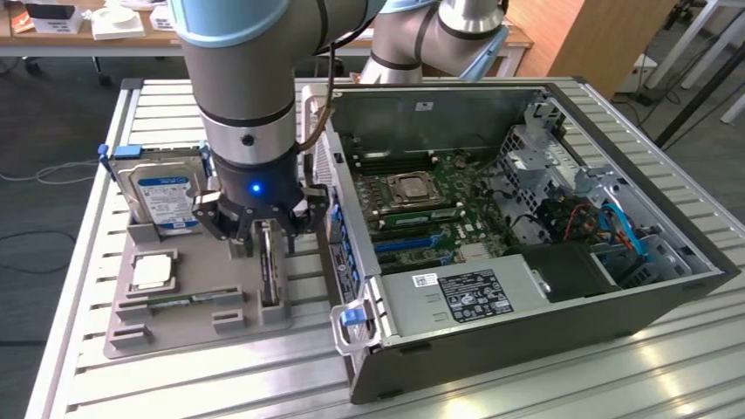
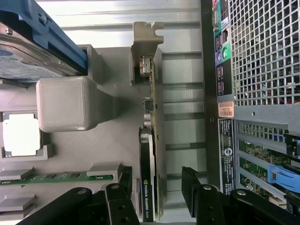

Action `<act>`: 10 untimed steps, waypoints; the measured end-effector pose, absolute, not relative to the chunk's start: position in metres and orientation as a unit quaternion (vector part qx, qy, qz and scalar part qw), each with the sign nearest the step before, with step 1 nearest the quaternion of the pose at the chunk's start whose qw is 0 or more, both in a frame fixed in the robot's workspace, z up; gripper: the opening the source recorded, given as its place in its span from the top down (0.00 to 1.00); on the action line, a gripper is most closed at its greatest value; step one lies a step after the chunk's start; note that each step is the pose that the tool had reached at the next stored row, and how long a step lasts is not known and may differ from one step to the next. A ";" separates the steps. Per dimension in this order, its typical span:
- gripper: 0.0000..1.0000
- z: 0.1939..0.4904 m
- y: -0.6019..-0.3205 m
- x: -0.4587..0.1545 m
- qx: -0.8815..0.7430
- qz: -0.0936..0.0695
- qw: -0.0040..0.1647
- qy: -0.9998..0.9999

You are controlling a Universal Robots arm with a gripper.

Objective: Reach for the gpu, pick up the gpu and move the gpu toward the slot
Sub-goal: 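Pick up the gpu and move the gpu toward the slot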

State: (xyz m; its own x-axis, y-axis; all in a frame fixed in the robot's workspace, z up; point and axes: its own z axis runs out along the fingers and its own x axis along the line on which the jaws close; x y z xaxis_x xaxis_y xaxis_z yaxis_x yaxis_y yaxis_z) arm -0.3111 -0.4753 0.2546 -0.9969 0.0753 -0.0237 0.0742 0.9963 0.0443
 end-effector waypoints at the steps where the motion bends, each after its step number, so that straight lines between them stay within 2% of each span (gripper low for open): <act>1: 0.45 0.255 -0.475 -0.311 0.037 0.022 0.013 0.999; 10: 0.45 0.252 -0.475 -0.313 0.037 0.023 0.013 0.999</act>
State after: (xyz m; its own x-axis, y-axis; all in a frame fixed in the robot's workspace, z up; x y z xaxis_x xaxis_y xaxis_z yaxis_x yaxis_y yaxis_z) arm -0.3129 -0.4749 0.2515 -0.9969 0.0753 -0.0246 0.0741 0.9962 0.0461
